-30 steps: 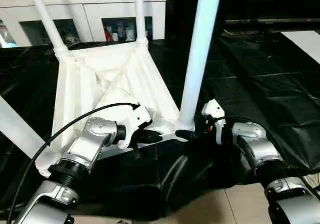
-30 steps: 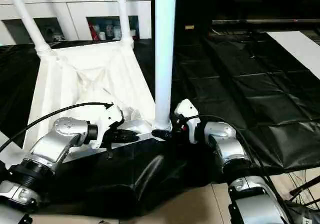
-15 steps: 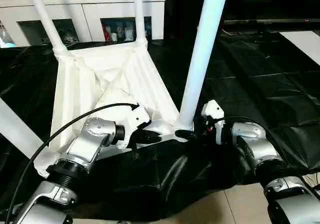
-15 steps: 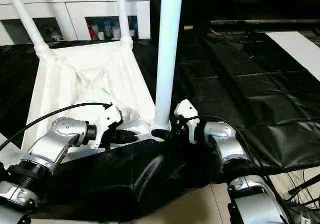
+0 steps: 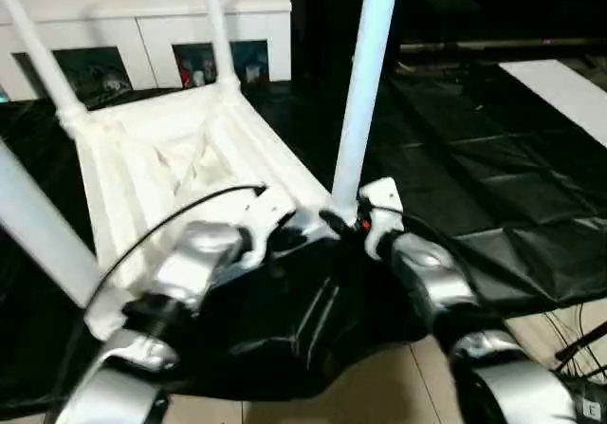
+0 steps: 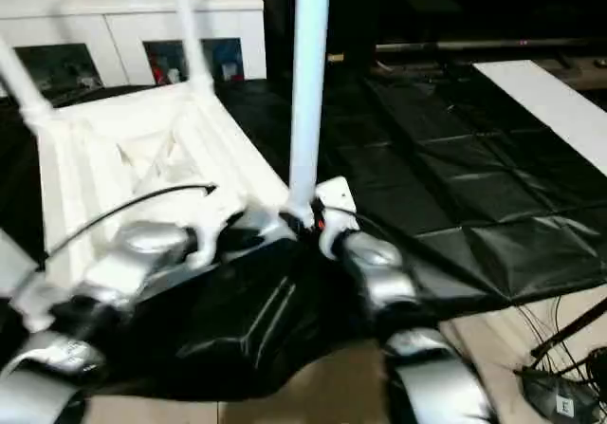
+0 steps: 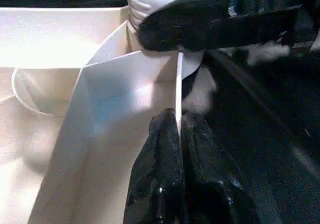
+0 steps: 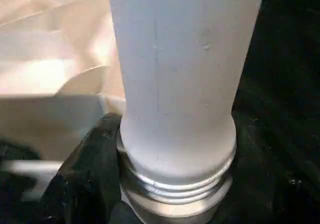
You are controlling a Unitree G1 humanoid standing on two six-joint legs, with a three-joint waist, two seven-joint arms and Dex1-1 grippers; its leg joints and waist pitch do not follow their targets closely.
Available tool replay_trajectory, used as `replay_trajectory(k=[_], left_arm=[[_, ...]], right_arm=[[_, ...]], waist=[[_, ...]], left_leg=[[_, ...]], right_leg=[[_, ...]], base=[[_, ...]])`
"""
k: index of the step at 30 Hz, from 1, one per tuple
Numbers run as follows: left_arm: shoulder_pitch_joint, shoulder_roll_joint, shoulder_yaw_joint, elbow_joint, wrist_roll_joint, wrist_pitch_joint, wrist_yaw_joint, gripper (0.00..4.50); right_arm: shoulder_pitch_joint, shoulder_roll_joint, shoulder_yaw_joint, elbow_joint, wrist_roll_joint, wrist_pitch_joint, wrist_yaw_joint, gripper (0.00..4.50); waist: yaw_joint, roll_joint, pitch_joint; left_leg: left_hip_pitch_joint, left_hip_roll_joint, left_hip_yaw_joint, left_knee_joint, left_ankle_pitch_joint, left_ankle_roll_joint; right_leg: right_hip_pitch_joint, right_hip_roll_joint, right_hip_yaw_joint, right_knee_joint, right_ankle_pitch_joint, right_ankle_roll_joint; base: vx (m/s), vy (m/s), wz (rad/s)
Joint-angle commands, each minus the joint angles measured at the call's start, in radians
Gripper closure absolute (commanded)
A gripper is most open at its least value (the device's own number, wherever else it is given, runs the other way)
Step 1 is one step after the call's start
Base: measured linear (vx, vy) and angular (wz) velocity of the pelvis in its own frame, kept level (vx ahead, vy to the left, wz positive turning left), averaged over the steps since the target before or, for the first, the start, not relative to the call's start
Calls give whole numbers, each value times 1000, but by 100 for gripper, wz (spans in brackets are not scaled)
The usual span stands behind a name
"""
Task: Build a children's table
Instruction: Rotate leg to tighten
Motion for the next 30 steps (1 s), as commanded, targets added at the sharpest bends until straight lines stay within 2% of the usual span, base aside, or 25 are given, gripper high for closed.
replay_trajectory(k=[1, 2, 3, 5, 8, 9, 10, 12, 14, 16, 17, 18, 20, 21, 22, 26, 27, 30], left_arm=[[12, -42, -7, 47, -6, 19, 35, 450], [5, -52, -4, 61, -3, 19, 53, 450], [-10, -70, -6, 87, 2, 9, 69, 450], [-14, -74, -8, 94, 3, 5, 68, 450], [-23, -74, -15, 113, 13, -14, 52, 450], [-22, -72, -18, 114, 16, -20, 45, 450], [-19, -67, -23, 110, 16, -25, 34, 450], [-15, -62, -28, 105, 16, -28, 25, 450], [-5, -51, -34, 90, 13, -33, 5, 450], [19, -25, -45, 54, 10, -40, -38, 450], [22, -21, -46, 49, 10, -42, -43, 450], [25, -16, -47, 46, 12, -45, -49, 450], [41, 2, -47, 26, 9, -49, -70, 450], [46, 8, -47, 20, 9, -51, -77, 450], [70, 40, -48, -12, -1, -63, -124, 450], [101, 81, -48, -63, -27, -76, -201, 450], [117, 101, -48, -95, -51, -81, -256, 450], [128, 115, -49, -123, -68, -77, -296, 450]], right_arm=[[-2, 34, -56, 64, 55, 53, -98, 178], [-8, 47, -64, 73, 59, 50, -127, 178], [-16, 76, -63, 92, 51, 49, -170, 178], [-16, 85, -51, 96, 34, 46, -182, 178], [-7, 108, -46, 81, 28, 18, -122, 178], [-6, 112, -63, 73, 50, 14, -100, 143], [-6, 107, -69, 64, 55, -1, -91, 122], [-6, 100, -70, 58, 54, -14, -86, 106], [-8, 81, -68, 46, 48, -29, -77, 87], [3, 33, -35, 6, 13, -49, -41, 66], [5, 27, -31, 0, 8, -51, -35, 66], [7, 20, -29, -5, 3, -50, -26, 54], [17, -17, -7, -25, -22, -33, 16, 32], [21, -29, 0, -32, -29, -29, 32, 32], [46, -94, 36, -80, -53, -25, 147, 32], [82, -176, 66, -154, -39, -28, 337, 32], [97, -218, 82, -186, -26, -34, 441, 32], [108, -245, 97, -211, -15, -36, 507, 32]], waist=[[1, 3, -45], [1, 3, -47], [2, 8, -47], [1, 6, -46], [2, 8, -47], [2, 6, -48], [3, 9, -48], [2, 6, -48], [3, 5, -49], [7, 6, -51], [8, 2, -51], [10, 5, -52], [14, 4, -54], [16, 1, -54], [20, 1, -56], [31, 1, -58], [33, 3, -58], [35, 4, -57]], left_leg=[[15, 23, -25, -83, -428, -13], [15, 22, -24, -83, -427, -12], [18, 21, -23, -83, -438, -13], [15, 21, -24, -84, -444, -12], [15, 20, -23, -84, -447, -6], [14, 20, -22, -84, -448, -2], [15, 21, -22, -85, -454, -1], [14, 21, -23, -85, -461, 5], [12, 22, -23, -85, -446, 8], [10, 24, -20, -84, -407, 17], [9, 24, -19, -83, -392, 20], [8, 24, -17, -82, -370, 26], [8, 23, -15, -78, -339, 35], [4, 23, -13, -77, -311, 47], [3, 23, -12, -74, -292, 60], [2, 24, -9, -69, -236, 92], [2, 26, -8, -68, -220, 102], [1, 28, -8, -69, -221, 103]], right_leg=[[21, -44, 25, -94, -430, -170], [21, -43, 24, -93, -417, -172], [17, -41, 25, -94, -398, -177], [20, -41, 25, -93, -395, -176], [20, -41, 27, -94, -373, -177], [20, -41, 27, -93, -372, -178], [20, -43, 28, -94, -376, -178], [21, -44, 27, -96, -387, -176], [21, -44, 27, -95, -381, -179], [25, -45, 29, -90, -340, -193], [27, -44, 29, -89, -327, -195], [27, -45, 30, -87, -301, -204], [29, -44, 30, -83, -274, -213], [34, -44, 30, -80, -247, -218], [38, -43, 29, -77, -229, -220], [41, -43, 30, -69, -155, -233], [42, -41, 29, -66, -129, -245], [42, -39, 26, -64, -130, -256]], base=[[0, 0, 0], [0, 0, 0], [0, 0, 0], [0, 0, 0], [0, 0, 0], [0, 0, 0], [0, 0, 0], [0, 0, 0], [0, 0, 0], [0, 0, 0], [0, 0, 0], [0, 0, 0], [0, 0, 0], [0, 0, 0], [0, 0, 0], [0, 0, 0], [0, 0, 0], [0, 0, 0]])
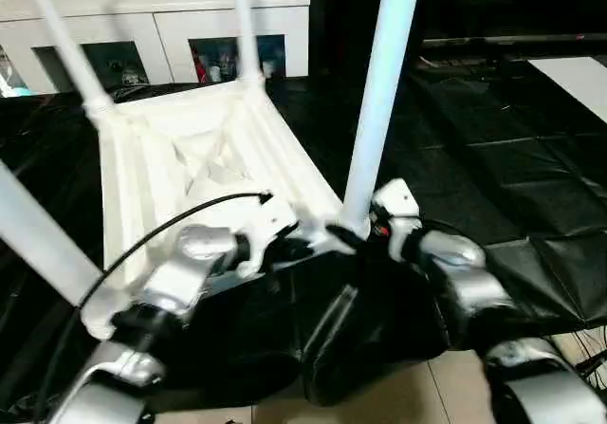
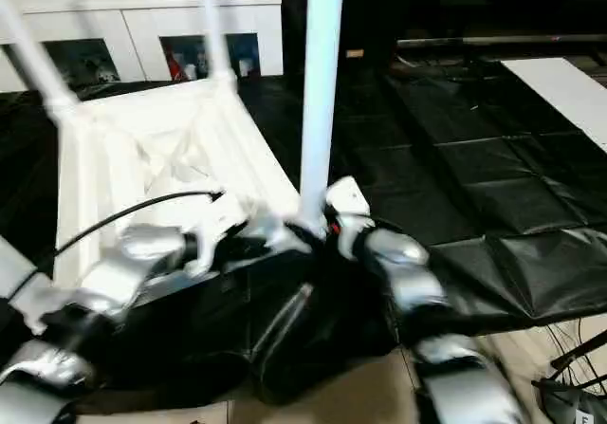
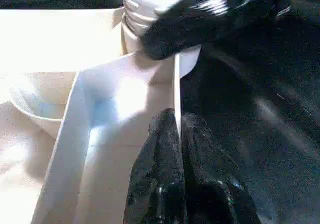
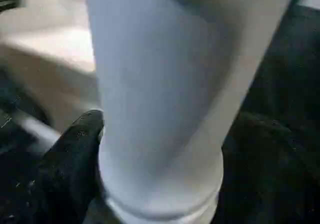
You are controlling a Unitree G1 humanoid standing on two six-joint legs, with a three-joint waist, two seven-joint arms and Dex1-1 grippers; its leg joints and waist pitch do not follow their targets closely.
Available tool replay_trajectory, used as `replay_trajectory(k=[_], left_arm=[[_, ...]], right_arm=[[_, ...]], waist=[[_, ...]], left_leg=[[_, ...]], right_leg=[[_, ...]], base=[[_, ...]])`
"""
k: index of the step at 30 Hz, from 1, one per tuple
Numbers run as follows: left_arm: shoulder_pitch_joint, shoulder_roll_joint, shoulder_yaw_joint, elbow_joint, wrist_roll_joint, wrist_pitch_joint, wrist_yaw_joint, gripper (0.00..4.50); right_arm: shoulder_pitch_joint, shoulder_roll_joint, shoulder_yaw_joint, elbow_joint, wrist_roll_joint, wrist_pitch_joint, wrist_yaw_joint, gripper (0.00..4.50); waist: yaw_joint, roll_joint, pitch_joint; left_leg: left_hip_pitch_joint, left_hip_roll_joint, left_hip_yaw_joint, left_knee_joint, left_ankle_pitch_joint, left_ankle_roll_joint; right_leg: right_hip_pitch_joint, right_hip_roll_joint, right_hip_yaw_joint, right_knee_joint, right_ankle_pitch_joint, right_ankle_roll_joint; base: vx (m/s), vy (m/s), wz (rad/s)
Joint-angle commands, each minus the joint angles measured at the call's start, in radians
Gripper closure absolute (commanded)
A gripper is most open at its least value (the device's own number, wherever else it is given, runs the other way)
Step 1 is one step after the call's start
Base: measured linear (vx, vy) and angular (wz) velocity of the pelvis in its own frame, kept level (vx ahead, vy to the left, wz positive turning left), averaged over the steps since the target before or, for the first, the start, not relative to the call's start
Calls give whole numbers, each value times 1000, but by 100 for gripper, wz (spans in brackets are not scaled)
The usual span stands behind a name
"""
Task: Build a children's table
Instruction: Rotate leg to tighten
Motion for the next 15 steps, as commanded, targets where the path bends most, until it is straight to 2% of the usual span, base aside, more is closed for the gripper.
replay_trajectory(k=[1, 3, 8, 10, 13, 14, 15], left_arm=[[44, 12, -21, -9, -40, 5, -82, 450], [50, 32, -30, -34, -48, 19, -119, 450], [46, 48, -29, -31, -42, 20, -134, 450], [44, 48, -28, -27, -40, 18, -133, 450], [46, 50, -29, -37, -43, 26, -137, 450], [47, 51, -29, -40, -44, 29, -138, 450], [48, 51, -29, -40, -44, 29, -137, 450]], right_arm=[[18, -46, 6, -35, 26, 16, 91, 32], [24, -68, 13, -60, 49, 52, 172, 32], [17, -79, 27, -59, 55, 67, 269, 32], [9, -73, 26, -47, 55, 64, 271, 32], [4, -68, 24, -49, 72, 72, 300, 57], [4, -67, 23, -52, 78, 77, 306, 68], [3, -66, 24, -52, 82, 81, 312, 77]], waist=[[2, -10, -52], [4, -9, -52], [7, -15, -51], [7, -14, -51], [9, -17, -53], [9, -23, -53], [10, -20, -53]], left_leg=[[5, 30, -9, -57, -224, 100], [6, 32, -9, -58, -239, 95], [7, 31, -8, -58, -243, 86], [7, 31, -9, -58, -236, 84], [6, 32, -9, -56, -215, 92], [5, 32, -9, -56, -212, 95], [6, 31, -8, -55, -206, 97]], right_leg=[[44, -39, 26, -62, -138, -253], [45, -40, 27, -62, -162, -256], [43, -40, 28, -63, -177, -256], [43, -42, 28, -63, -181, -254], [44, -42, 28, -59, -161, -257], [44, -42, 27, -59, -158, -257], [43, -42, 27, -58, -155, -259]], base=[[0, 0, 0], [0, 0, 0], [0, 0, 0], [0, 0, 0], [0, 0, 0], [0, 0, 0], [0, 0, 0]])
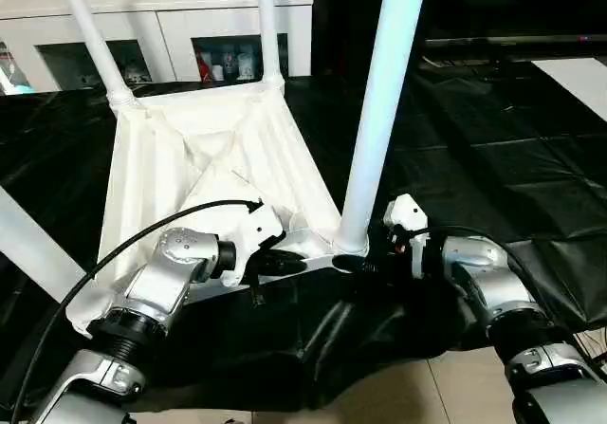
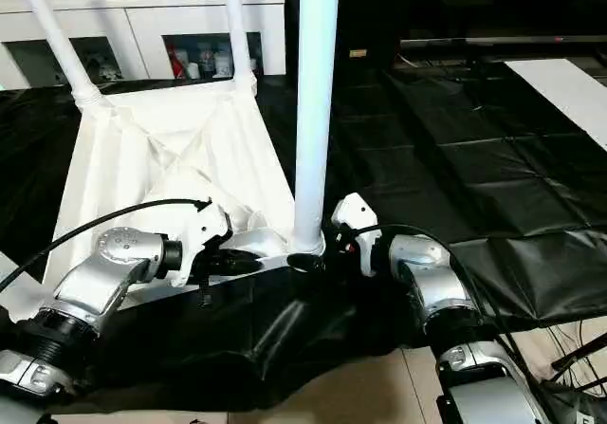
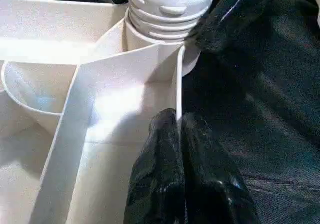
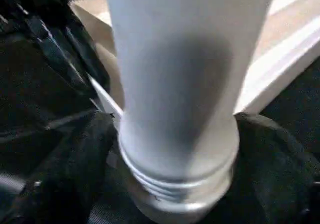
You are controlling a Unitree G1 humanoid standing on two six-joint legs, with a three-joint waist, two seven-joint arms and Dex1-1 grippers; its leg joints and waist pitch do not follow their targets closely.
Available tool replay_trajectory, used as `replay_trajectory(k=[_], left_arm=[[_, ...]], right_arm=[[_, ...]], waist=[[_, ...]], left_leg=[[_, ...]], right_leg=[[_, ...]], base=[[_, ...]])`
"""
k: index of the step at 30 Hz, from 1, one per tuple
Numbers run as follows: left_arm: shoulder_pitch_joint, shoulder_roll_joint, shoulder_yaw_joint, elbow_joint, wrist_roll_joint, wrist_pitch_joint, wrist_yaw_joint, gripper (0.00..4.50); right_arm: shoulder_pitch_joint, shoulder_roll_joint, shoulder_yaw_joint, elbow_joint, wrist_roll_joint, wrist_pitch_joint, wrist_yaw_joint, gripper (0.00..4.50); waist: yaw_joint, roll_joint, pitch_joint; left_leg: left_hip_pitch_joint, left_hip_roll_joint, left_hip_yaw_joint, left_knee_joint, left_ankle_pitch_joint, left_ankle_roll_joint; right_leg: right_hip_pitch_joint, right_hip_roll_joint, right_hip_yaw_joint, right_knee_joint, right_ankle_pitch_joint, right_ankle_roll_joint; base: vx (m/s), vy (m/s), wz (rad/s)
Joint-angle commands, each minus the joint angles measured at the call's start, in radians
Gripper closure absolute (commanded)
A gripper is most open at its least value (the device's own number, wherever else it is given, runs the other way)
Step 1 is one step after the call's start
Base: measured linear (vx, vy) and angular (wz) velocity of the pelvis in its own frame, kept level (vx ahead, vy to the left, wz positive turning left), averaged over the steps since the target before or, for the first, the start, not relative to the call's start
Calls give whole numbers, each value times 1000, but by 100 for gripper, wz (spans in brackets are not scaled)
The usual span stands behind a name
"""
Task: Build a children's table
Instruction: Rotate leg to tighten
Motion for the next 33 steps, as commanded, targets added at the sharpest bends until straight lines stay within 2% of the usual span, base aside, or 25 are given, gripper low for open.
replay_trajectory(k=[1, 3, 6, 9, 11, 21, 26, 27, 28, 29, 30, 32, 33], left_arm=[[21, -2, -21, 5, -11, 18, -26, 450], [23, -1, -20, 3, -12, 19, -25, 450], [28, 2, -20, -2, -12, 20, -25, 450], [32, 4, -21, -6, -12, 24, -23, 450], [34, 6, -21, -9, -12, 26, -24, 450], [35, 4, -28, -14, -10, 35, -27, 450], [20, -26, -27, 15, -2, 44, 10, 450], [7, -46, -22, 38, 8, 47, 48, 450], [3, -53, -21, 46, 11, 46, 61, 450], [-8, -68, -18, 65, 21, 45, 91, 450], [-8, -68, -18, 65, 21, 45, 91, 450], [-34, -108, -10, 106, 36, 55, 163, 450], [-58, -145, -1, 144, 47, 62, 228, 450]], right_arm=[[-20, 1, 1, -3, 13, 14, 30, 88], [-19, 4, 0, 0, 10, 14, 40, 105], [-21, 9, -2, 10, 8, 6, 45, 140], [-26, 9, -1, 23, 9, -1, 45, 146], [-27, 10, -2, 27, 10, -1, 45, 172], [-15, 29, -13, 44, 5, -21, 8, 176], [-3, 103, -54, 73, 9, -49, -159, 177], [2, 138, -70, 83, 12, -45, -235, 177], [3, 149, -75, 87, 12, -46, -258, 177], [4, 174, -86, 96, 12, -50, -313, 177], [4, 174, -86, 96, 12, -50, -313, 177], [-6, 232, -114, 132, 0, -62, -487, 177], [-19, 278, -139, 167, -1, -60, -618, 177]], waist=[[4, -24, -55], [6, -20, -54], [10, -21, -54], [10, -24, -54], [11, -23, -55], [10, -19, -57], [-4, -15, -52], [-13, -12, -48], [-16, -13, -48], [-17, -9, -47], [-21, -11, -47], [-26, -5, -46], [-31, -5, -45]], left_leg=[[6, 31, -8, -56, -201, 101], [7, 32, -8, -56, -193, 102], [9, 32, -8, -56, -194, 98], [8, 31, -8, -55, -188, 96], [8, 31, -8, -55, -186, 97], [9, 30, -8, -52, -174, 101], [10, 29, -10, -60, -233, 71], [10, 29, -14, -65, -274, 48], [11, 27, -15, -67, -286, 41], [11, 28, -17, -69, -296, 34], [14, 26, -17, -69, -319, 25], [16, 27, -18, -70, -338, 15], [17, 24, -19, -72, -351, -1]], right_leg=[[45, -42, 27, -58, -158, -258], [43, -43, 27, -58, -165, -256], [42, -43, 28, -58, -172, -253], [43, -42, 28, -57, -164, -254], [44, -43, 28, -56, -162, -254], [45, -42, 27, -53, -133, -265], [43, -43, 27, -62, -204, -252], [41, -44, 28, -69, -259, -237], [41, -44, 27, -70, -279, -232], [42, -45, 27, -71, -297, -225], [38, -44, 28, -77, -330, -213], [34, -44, 28, -81, -347, -205], [30, -43, 28, -84, -370, -196]], base=[[0, 0, 0], [0, 0, 0], [0, 0, 0], [0, 0, 0], [0, 0, 0], [0, 0, 0], [0, 0, 0], [0, 0, 0], [0, 0, 0], [0, 0, 0], [0, 0, 0], [0, 0, 0], [0, 0, 0]])
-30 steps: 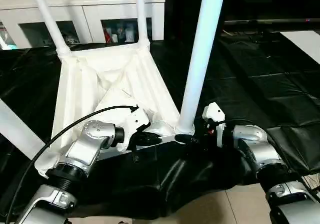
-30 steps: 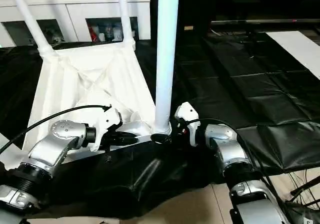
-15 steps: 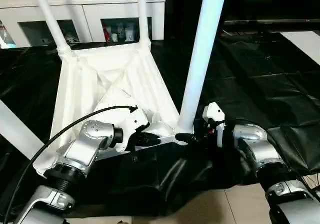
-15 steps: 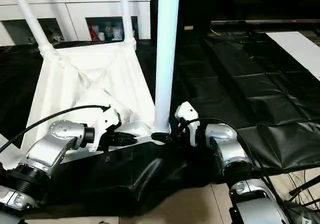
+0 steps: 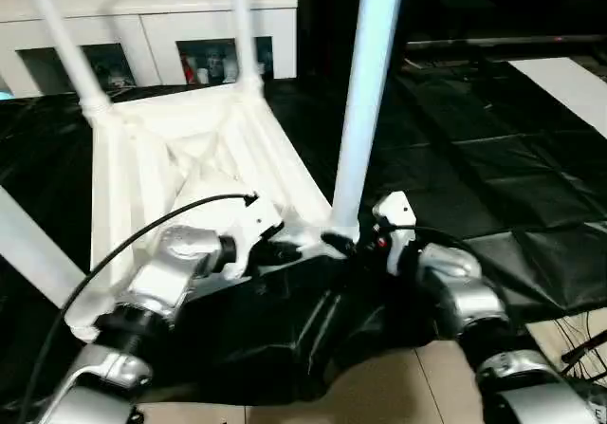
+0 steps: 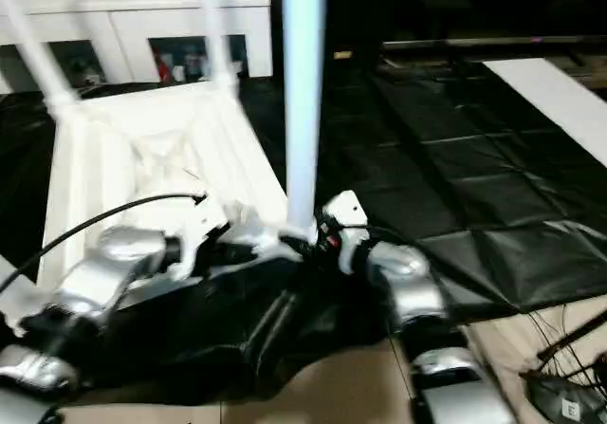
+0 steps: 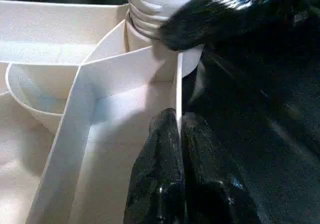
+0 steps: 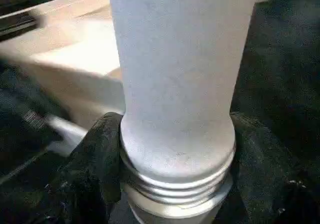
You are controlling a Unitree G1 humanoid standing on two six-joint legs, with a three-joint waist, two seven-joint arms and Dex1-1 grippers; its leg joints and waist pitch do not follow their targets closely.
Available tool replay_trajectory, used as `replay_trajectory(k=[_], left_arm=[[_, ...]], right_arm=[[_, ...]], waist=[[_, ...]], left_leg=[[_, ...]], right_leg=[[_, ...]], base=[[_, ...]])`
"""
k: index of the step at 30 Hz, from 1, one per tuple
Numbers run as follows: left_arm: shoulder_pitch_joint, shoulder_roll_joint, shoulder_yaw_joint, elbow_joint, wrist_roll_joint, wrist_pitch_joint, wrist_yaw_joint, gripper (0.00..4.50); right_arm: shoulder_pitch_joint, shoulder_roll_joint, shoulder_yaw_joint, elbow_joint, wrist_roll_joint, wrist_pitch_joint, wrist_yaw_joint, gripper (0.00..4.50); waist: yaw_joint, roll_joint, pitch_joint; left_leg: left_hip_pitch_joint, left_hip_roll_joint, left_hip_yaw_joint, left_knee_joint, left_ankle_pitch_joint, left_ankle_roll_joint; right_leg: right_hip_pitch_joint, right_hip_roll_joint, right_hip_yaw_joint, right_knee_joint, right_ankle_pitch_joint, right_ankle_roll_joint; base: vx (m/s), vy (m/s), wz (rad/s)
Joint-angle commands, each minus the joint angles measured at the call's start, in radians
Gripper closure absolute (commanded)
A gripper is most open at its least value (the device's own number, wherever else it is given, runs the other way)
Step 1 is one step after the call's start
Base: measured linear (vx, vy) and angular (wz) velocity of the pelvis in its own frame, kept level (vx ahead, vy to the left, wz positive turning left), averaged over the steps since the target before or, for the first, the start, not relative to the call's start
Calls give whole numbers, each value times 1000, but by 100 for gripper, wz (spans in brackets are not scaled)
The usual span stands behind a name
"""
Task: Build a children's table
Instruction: Rotate leg to tighten
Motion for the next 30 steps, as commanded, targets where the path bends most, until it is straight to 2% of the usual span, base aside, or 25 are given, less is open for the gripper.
replay_trajectory(k=[1, 2, 3, 5, 8, 10, 13, 15, 16, 17, 18, 21, 23, 26, 27, 29, 30], left_arm=[[-7, -68, -28, 60, 11, 21, 70, 450], [-20, -87, -22, 84, 14, 22, 101, 450], [-31, -101, -18, 101, 16, 23, 123, 450], [-58, -136, 4, 153, 24, 20, 202, 450], [-85, -164, 14, 206, 31, -2, 252, 450], [-90, -170, 13, 216, 34, -7, 254, 450], [-94, -176, 10, 235, 44, -23, 250, 450], [-92, -171, 4, 237, 47, -33, 233, 450], [-91, -168, 2, 237, 47, -38, 225, 450], [-91, -168, 2, 237, 47, -38, 225, 450], [-83, -158, -3, 228, 45, -46, 199, 450], [-70, -142, -11, 206, 45, -46, 174, 450], [-56, -127, -17, 182, 45, -46, 148, 450], [-34, -102, -25, 144, 41, -52, 105, 450], [-19, -83, -29, 121, 42, -58, 82, 450], [-8, -70, -33, 106, 41, -61, 63, 450], [7, -49, -40, 82, 39, -66, 32, 450]], right_arm=[[-25, 75, -33, 63, 19, 29, -177, 177], [-31, 90, -24, 80, 2, 23, -216, 177], [-36, 99, -16, 92, -12, 18, -242, 177], [-50, 134, -23, 122, -14, 15, -302, 177], [-74, 162, -2, 151, -55, -6, -356, 177], [-80, 172, -2, 159, -53, -7, -349, 177], [-86, 186, 22, 178, -92, -24, -350, 177], [-90, 190, 3, 182, -73, -46, -346, 177], [-92, 192, -12, 184, -55, -47, -334, 121], [-92, 192, -12, 184, -55, -47, -334, 108], [-99, 182, -38, 183, -34, -47, -326, 108], [-97, 162, -39, 171, -36, -53, -311, 87], [-90, 136, -36, 153, -40, -54, -278, 59], [-76, 84, -23, 124, -47, -59, -200, 54], [-64, 36, -7, 101, -53, -62, -123, 19], [-57, 5, 0, 85, -54, -65, -75, 16], [-50, -41, 10, 60, -49, -59, 8, 7]], waist=[[1, 1, -46], [1, 0, -47], [-3, 1, -46], [-1, 1, -47], [-1, -1, -48], [2, -4, -48], [2, -6, -49], [2, -7, -47], [2, -7, -48], [3, -6, -48], [2, -10, -47], [2, -8, -47], [2, -8, -48], [3, -9, -50], [4, -7, -52], [7, -6, -53], [9, -5, -54]], left_leg=[[12, 22, -18, -76, -351, 0], [15, 22, -21, -76, -370, -6], [13, 21, -20, -76, -377, -5], [17, 21, -20, -75, -393, -2], [14, 18, -21, -75, -394, 8], [12, 19, -22, -76, -392, 22], [7, 19, -21, -76, -374, 33], [7, 19, -21, -77, -383, 36], [10, 20, -21, -76, -391, 36], [10, 19, -21, -76, -392, 36], [9, 19, -22, -78, -397, 37], [5, 21, -25, -81, -393, 37], [4, 23, -23, -80, -381, 40], [0, 24, -22, -79, -357, 49], [1, 24, -19, -77, -337, 57], [2, 25, -17, -73, -320, 70], [2, 24, -15, -71, -310, 78]], right_leg=[[28, -44, 28, -86, -372, -193], [28, -45, 26, -88, -397, -185], [27, -44, 26, -91, -405, -182], [24, -44, 27, -94, -405, -178], [23, -43, 27, -95, -409, -171], [25, -44, 28, -96, -404, -166], [27, -45, 29, -93, -378, -171], [26, -46, 28, -96, -403, -166], [24, -47, 29, -98, -420, -161], [24, -47, 29, -98, -424, -160], [23, -47, 28, -99, -438, -156], [25, -48, 28, -99, -441, -149], [26, -48, 29, -96, -414, -158], [30, -48, 30, -92, -374, -168], [32, -46, 30, -88, -334, -183], [33, -46, 30, -86, -296, -198], [35, -45, 30, -84, -278, -208]], base=[[0, 0, 0], [0, 0, 0], [0, 0, 0], [0, 0, 0], [0, 0, 0], [0, 0, 0], [0, 0, 0], [0, 0, 0], [0, 0, 0], [0, 0, 0], [0, 0, 0], [0, 0, 0], [0, 0, 0], [0, 0, 0], [0, 0, 0], [0, 0, 0], [0, 0, 0]])
